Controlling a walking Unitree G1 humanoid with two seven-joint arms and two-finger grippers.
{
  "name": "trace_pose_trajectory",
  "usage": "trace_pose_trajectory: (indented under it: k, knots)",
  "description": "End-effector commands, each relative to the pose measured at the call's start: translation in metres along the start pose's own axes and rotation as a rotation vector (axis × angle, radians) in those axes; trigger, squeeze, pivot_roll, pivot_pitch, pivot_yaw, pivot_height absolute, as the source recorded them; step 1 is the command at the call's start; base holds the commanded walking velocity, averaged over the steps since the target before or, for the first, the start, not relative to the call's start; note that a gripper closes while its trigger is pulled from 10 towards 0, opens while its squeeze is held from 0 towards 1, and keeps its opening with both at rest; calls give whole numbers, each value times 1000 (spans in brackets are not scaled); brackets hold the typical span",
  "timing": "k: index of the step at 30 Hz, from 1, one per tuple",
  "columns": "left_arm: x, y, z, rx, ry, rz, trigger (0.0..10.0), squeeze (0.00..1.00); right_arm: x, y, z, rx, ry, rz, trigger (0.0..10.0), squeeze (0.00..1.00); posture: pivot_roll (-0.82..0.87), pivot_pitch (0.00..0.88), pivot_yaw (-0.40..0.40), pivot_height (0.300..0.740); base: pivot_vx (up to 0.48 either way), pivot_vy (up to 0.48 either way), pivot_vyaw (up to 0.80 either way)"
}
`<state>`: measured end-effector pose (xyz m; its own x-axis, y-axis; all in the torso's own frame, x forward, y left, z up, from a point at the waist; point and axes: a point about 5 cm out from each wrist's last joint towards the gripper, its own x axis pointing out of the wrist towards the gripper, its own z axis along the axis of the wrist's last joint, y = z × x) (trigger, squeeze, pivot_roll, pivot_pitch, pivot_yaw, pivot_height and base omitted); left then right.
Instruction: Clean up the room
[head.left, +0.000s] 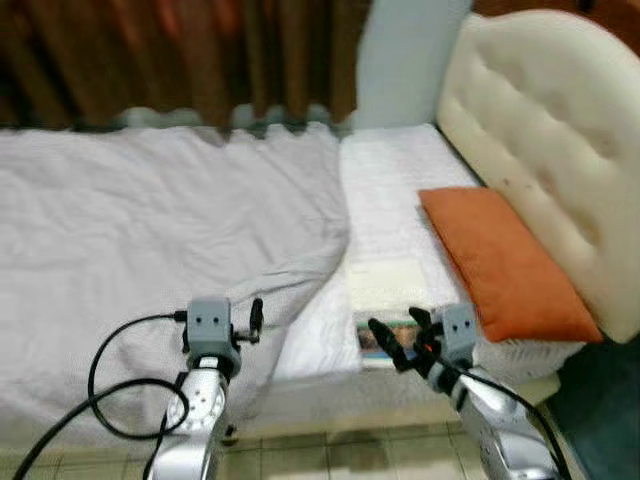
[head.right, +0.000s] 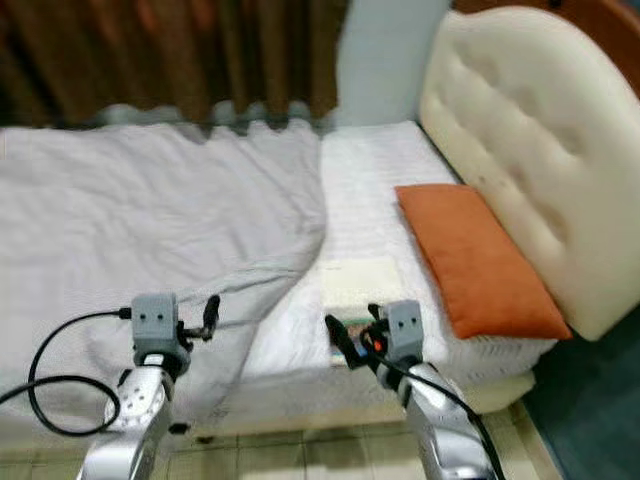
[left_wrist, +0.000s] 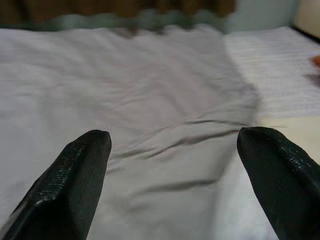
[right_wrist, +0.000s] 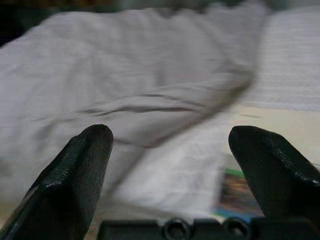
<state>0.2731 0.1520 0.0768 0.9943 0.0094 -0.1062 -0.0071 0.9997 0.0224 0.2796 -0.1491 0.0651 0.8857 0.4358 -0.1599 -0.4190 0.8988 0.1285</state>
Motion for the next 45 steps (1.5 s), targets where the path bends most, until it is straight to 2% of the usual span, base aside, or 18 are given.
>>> trace_pose_trajectory:
  k: [1, 4, 9, 14, 25, 26, 27, 32, 35, 36, 45]
  knots:
    - [-1, 2, -3, 9, 15, 4, 10000, 0, -1, -2, -2, -18, 12, -8, 10000, 0, -25, 25, 1, 740, 0, 435, 494]
    - [3, 7, -3, 38, 15, 18, 10000, 0, -1, -2, -2, -12, 4, -11, 10000, 0, -24, 22, 2, 740, 0, 0, 0]
    - [5, 8, 4, 22, -23, -17, 10000, 0, -1, -1, -2, -10, -1, -7, 10000, 0, -24, 19, 6, 740, 0, 55, 0]
    - [5, 9, 2, 5, -11, -24, 10000, 0, -2, -1, -3, -8, -3, -11, 10000, 0, -26, 19, 9, 740, 0, 480, 0]
    - [0, 14, -11, -4, 26, -18, 10000, 0, -9, -12, -4, -6, -28, -92, 10000, 0, -32, 29, 8, 740, 0, 480, -800]
    - [0, 15, -12, -7, 29, -11, 10000, 0, -10, -14, -4, 2, -34, -105, 10000, 82, -31, 31, 8, 740, 0, 480, -800]
    - [0, 15, -12, -11, 29, -13, 10000, 0, -11, -15, -3, 14, -50, -112, 10000, 1000, -32, 30, 6, 740, 0, 480, -800]
    - [1, 12, -10, -4, 18, -25, 10000, 0, -11, -19, -4, -3, -36, -143, 10000, 1000, -32, 31, 5, 740, 0, 480, -771]
    - [2, 10, -9, 28, 8, -30, 10000, 0, -10, -19, -6, -23, -15, -137, 10000, 1000, -32, 32, 4, 740, 0, 0, 0]
    - [3, 10, -7, 23, 4, -25, 10000, 0, -9, -19, -7, -33, -9, -145, 10000, 0, -33, 34, 3, 740, 0, 0, 0]
    - [6, 12, -5, -6, 1, -4, 10000, 0, -8, -19, -6, -35, -20, -143, 10000, 0, -36, 41, 3, 740, 306, 162, 0]
